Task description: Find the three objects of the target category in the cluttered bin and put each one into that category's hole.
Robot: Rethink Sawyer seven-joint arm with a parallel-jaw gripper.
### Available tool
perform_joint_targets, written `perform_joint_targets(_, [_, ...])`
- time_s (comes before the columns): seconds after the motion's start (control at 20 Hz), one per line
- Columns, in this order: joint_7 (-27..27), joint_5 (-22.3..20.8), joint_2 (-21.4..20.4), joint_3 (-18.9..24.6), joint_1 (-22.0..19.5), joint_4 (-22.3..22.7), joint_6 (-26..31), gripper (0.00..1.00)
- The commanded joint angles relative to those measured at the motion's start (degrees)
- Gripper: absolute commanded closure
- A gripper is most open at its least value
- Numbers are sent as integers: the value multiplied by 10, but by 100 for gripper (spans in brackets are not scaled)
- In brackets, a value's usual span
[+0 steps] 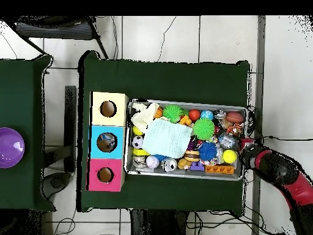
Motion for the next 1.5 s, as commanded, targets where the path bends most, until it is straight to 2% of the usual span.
perform_joint_targets(0.05, [-151,-78,111,38,-16,37,-96,0])
perform_joint_targets(0.6, [-161,-64,119,99,-65,72,-76,0])
perform_joint_targets(1.0, [-153,-61,113,122,-76,79,-64,0])
perform_joint_targets(1.1, [-156,-59,114,124,-74,73,-50,0])
perform_joint_targets(1.3, [-137,-54,89,102,-52,69,-19,0])
perform_joint_targets(1.5, [-107,-20,62,90,-37,81,37,0])
